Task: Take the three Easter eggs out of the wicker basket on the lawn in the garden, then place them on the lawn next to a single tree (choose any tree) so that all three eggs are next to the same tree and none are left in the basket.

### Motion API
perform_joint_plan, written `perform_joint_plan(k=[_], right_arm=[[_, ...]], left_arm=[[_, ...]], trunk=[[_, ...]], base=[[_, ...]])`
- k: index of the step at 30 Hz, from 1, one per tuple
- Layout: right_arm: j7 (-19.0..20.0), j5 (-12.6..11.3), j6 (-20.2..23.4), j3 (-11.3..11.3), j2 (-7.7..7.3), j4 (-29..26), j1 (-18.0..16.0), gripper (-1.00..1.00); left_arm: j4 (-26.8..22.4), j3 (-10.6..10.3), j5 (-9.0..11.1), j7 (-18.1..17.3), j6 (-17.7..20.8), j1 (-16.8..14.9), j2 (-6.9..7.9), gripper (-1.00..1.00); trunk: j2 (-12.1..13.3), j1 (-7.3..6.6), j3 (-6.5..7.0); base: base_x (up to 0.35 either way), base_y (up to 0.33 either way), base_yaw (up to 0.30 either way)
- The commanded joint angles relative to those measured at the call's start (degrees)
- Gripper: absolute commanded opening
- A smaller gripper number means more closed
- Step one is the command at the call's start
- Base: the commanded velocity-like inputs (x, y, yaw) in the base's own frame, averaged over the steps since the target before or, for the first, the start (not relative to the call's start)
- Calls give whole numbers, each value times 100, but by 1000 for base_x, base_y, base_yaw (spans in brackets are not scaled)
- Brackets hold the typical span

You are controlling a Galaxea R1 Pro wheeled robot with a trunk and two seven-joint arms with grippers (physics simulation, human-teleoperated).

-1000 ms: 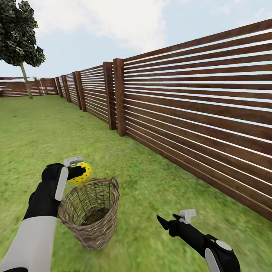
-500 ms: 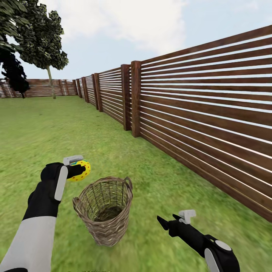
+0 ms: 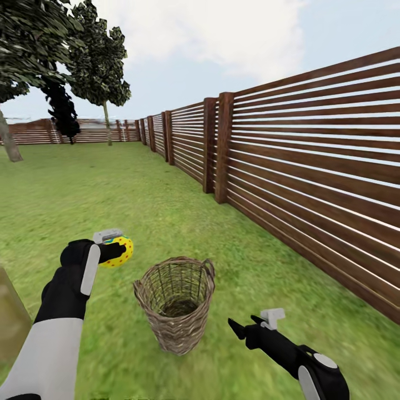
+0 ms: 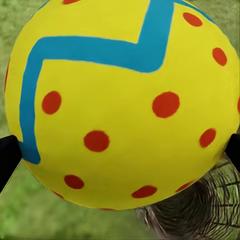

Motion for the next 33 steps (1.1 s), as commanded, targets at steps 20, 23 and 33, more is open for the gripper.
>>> perform_joint_plan(k=[20,23,33], right_arm=[[20,-44,54,83,-24,-6,-11,100],[16,-43,54,91,-17,-6,-12,100],[19,-48,54,94,-15,-6,-12,100]], left_arm=[[185,0,53,59,19,-9,-12,-100],[186,0,53,60,19,-9,-12,-100],[186,0,53,68,19,-9,-12,-100]], trunk=[[639,-353,327],[760,-419,381],[1161,-638,569]], base=[[-60,0,123],[-323,0,0],[-113,0,13]])
